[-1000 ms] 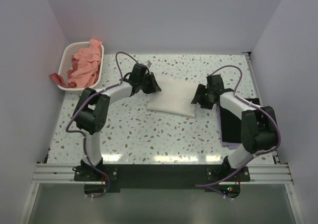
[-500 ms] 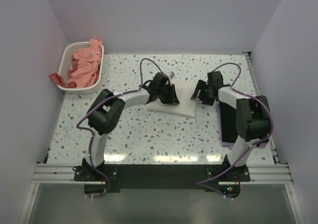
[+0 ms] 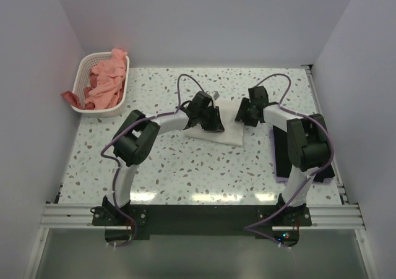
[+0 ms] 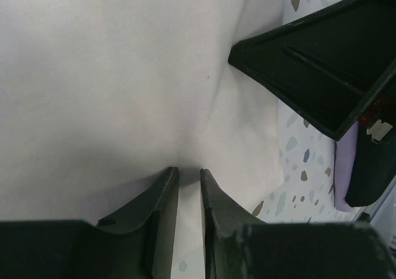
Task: Fold and stack the t-shirts
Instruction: Neatly place the folded tshirt to the corner
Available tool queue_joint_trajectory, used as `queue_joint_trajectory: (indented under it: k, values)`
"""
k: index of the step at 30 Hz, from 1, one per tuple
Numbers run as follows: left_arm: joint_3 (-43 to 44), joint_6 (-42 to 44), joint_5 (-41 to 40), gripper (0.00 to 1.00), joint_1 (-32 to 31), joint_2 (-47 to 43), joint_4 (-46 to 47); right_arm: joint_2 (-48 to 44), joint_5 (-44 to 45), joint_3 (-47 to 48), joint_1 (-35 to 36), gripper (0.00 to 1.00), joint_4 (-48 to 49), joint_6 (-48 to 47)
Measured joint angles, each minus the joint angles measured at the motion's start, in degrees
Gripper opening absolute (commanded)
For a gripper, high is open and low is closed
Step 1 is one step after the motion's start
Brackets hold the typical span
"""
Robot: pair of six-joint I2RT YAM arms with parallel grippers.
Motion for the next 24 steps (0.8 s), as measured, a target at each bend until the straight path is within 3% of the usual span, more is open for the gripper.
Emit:
queue_joint_trajectory:
  k: [3,4,24]
  values:
    - [0.1,0.1,-0.1,0.25,0.0,0.0,-0.2,0.7,0.7,0.4,0.0,0.06,0.0,0.3]
    - [0.2,0.1,-0.1,0.25,0.0,0.0,-0.2,1.2,0.6,0.5,0.0,0.0,0.1,0.7]
    - [3.8,0.6,-0.7,0.24,2.3,-3.8,-5.0,2.6,-1.9,3.8,-3.0,0.0,-5.7,8.4]
